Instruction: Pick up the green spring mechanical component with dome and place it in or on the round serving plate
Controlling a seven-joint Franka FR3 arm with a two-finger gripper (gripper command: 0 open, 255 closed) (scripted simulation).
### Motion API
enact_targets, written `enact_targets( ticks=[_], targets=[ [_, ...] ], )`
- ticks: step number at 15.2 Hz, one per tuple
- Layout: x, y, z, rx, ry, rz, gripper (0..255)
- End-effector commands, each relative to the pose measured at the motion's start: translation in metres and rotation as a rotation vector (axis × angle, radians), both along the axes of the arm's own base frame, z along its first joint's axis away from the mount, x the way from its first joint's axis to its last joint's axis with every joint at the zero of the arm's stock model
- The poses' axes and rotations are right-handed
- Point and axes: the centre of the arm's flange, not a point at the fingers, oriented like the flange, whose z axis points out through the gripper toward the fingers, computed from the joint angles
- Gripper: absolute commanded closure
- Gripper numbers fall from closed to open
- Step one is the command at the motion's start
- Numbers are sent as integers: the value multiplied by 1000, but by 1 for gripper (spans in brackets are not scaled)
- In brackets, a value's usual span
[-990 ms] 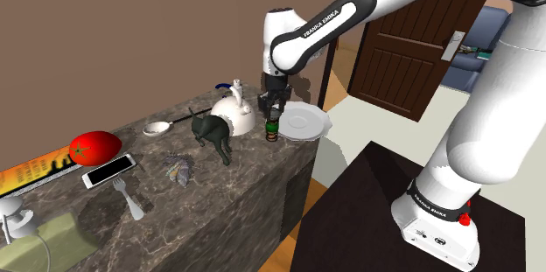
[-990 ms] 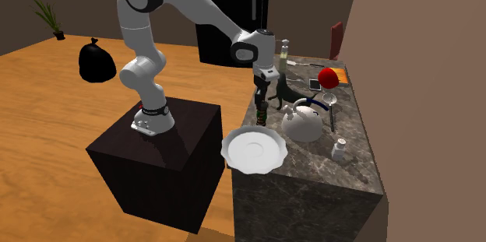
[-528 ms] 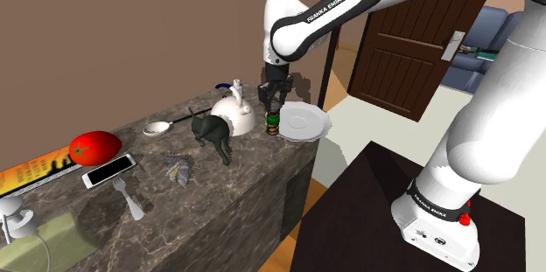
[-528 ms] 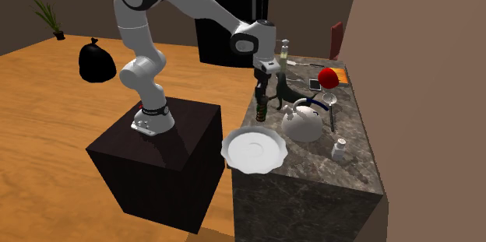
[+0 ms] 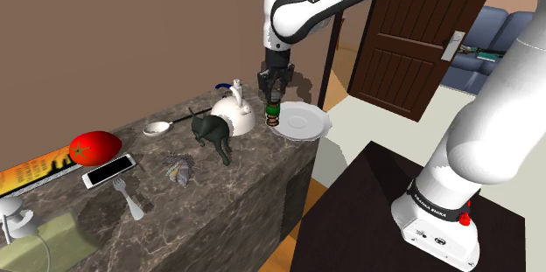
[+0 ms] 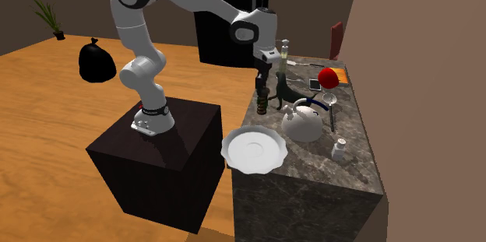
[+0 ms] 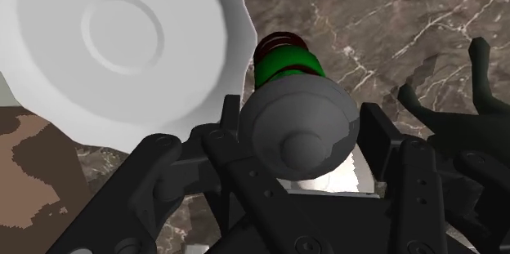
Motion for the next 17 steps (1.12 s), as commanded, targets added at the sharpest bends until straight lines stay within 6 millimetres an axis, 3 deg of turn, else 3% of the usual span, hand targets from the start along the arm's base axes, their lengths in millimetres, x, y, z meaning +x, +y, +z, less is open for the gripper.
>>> enact_targets(
  ticks=[1, 14, 17],
  targets=[
    [0, 0, 9, 0, 0, 0, 255],
    [2, -162, 67, 0, 0, 0, 255],
    [2, -170, 59, 0, 0, 0, 255]
  ],
)
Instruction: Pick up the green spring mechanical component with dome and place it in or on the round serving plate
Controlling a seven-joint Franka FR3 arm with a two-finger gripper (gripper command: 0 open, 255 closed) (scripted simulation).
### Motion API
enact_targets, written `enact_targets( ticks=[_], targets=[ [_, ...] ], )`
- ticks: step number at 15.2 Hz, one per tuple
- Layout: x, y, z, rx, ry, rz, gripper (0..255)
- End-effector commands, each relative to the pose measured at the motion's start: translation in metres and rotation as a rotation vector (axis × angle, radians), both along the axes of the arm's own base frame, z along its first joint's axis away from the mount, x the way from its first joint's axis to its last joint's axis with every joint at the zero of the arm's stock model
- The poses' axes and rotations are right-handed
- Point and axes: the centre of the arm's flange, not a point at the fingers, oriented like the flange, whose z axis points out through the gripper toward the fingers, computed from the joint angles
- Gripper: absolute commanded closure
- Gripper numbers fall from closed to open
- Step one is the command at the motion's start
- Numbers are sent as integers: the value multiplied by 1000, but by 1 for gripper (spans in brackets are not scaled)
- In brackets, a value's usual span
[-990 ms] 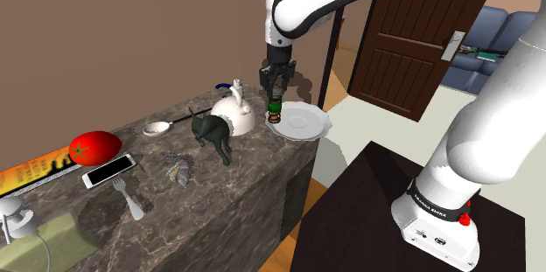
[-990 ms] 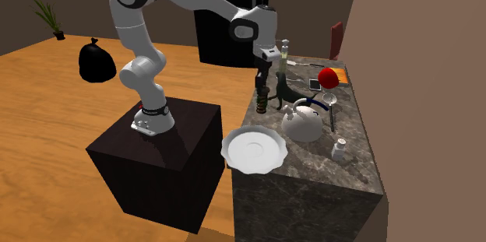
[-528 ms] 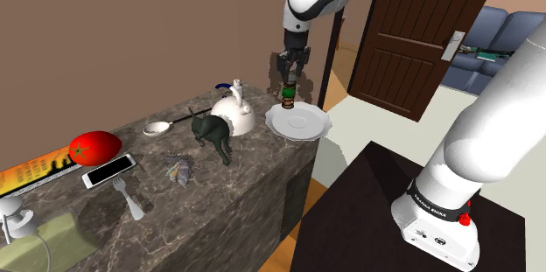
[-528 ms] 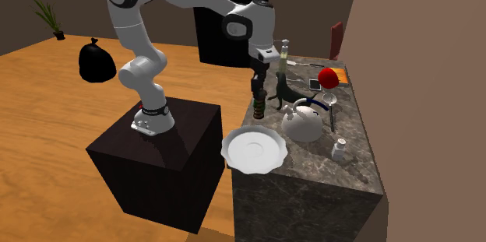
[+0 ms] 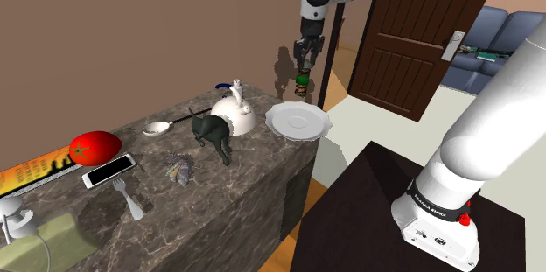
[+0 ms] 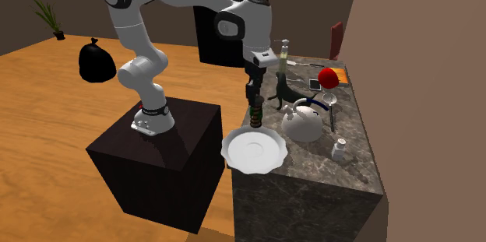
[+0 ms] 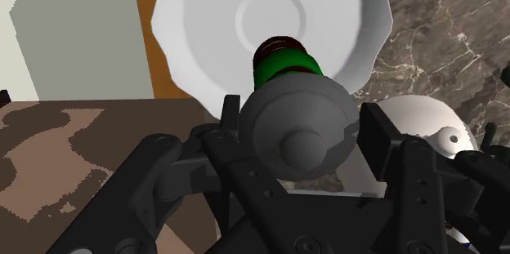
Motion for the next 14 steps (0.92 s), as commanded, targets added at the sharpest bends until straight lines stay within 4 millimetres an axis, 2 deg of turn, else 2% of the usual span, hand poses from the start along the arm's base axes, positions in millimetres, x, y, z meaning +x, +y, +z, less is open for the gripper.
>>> enact_targets(
  ticks=[1, 14],
  targets=[
    [0, -2, -7, 0, 0, 1, 255],
    [0, -2, -76, 0, 0, 1, 255]
  ],
)
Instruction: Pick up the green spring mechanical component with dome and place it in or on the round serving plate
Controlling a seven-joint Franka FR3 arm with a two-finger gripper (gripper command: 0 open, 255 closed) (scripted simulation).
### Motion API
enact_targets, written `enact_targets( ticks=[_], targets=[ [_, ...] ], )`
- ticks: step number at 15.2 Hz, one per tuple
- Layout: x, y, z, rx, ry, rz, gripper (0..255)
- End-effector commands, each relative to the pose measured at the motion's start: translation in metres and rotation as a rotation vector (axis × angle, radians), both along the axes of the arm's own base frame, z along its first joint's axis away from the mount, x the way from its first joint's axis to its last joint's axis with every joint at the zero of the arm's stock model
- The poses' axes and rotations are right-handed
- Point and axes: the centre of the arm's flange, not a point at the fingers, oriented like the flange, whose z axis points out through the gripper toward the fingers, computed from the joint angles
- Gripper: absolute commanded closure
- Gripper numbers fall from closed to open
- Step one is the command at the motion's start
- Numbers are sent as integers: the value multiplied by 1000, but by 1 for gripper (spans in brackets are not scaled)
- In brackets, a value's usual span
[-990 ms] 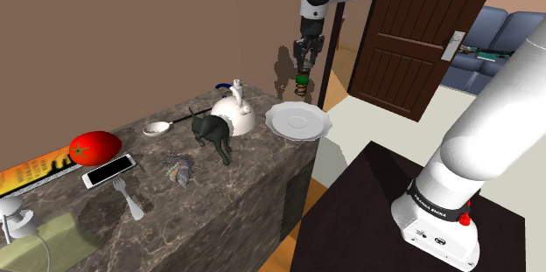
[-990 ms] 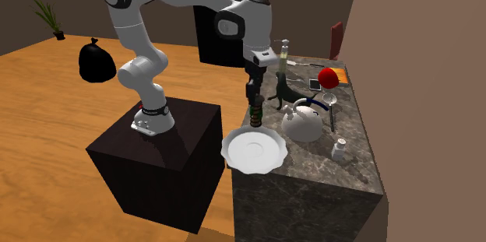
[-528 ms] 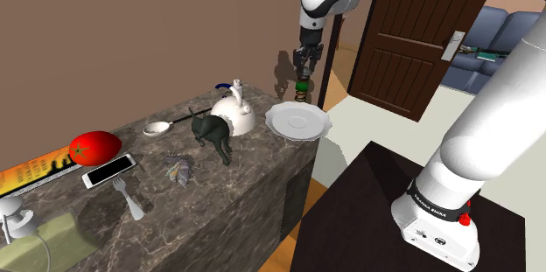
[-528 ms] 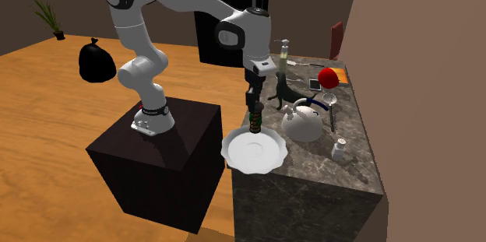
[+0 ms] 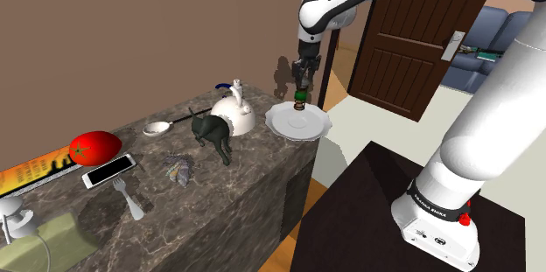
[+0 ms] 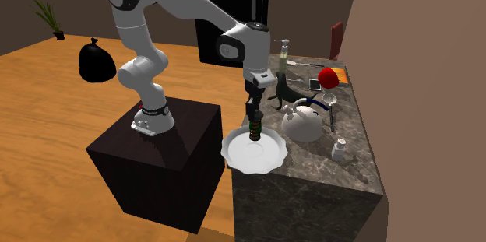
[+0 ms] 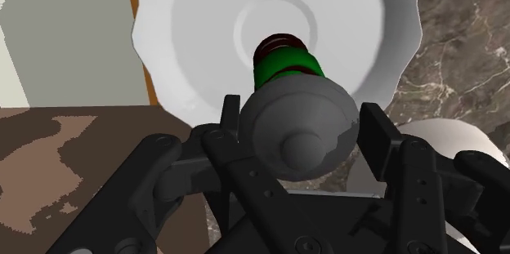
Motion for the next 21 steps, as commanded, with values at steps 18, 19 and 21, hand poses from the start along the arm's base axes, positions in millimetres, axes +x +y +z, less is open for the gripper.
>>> enact_targets(
  ticks=[18, 19, 21],
  targets=[
    [-1, 0, -51, 0, -1, 0, 0],
    [-1, 0, -51, 0, -1, 0, 0],
    [-1, 0, -51, 0, -1, 0, 0]
  ],
)
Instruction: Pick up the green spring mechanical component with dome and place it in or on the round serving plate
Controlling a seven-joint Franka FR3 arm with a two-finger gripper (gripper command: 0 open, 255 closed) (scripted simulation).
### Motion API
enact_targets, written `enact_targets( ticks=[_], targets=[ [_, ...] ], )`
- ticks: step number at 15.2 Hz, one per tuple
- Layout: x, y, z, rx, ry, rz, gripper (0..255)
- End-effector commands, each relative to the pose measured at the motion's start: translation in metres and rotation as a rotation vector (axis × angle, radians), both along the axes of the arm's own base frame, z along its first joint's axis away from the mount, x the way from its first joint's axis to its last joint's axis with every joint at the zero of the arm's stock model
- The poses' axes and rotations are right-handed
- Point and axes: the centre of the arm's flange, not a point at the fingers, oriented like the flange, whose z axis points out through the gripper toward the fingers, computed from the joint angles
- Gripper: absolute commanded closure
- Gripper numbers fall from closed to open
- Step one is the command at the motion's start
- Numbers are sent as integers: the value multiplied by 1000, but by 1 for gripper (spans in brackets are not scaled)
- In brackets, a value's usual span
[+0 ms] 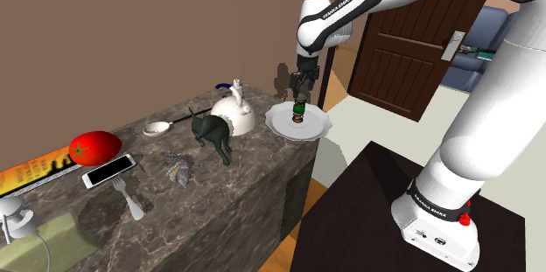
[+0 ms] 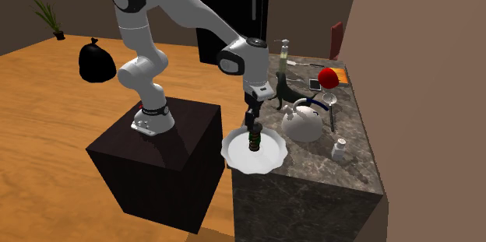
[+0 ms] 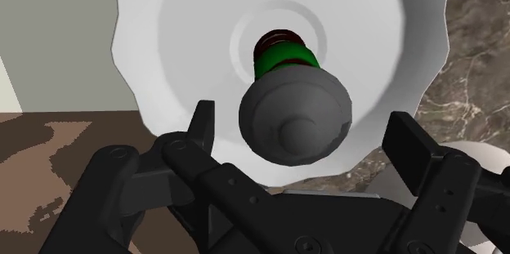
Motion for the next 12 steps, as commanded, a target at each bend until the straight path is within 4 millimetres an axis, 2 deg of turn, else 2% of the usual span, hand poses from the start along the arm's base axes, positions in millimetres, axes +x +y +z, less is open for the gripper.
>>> enact_targets(
  ticks=[1, 5, 12],
  targets=[
    [0, 0, 0, 0, 0, 0, 0],
    [0, 0, 50, 0, 0, 0, 0],
    [0, 0, 50, 0, 0, 0, 0]
  ],
)
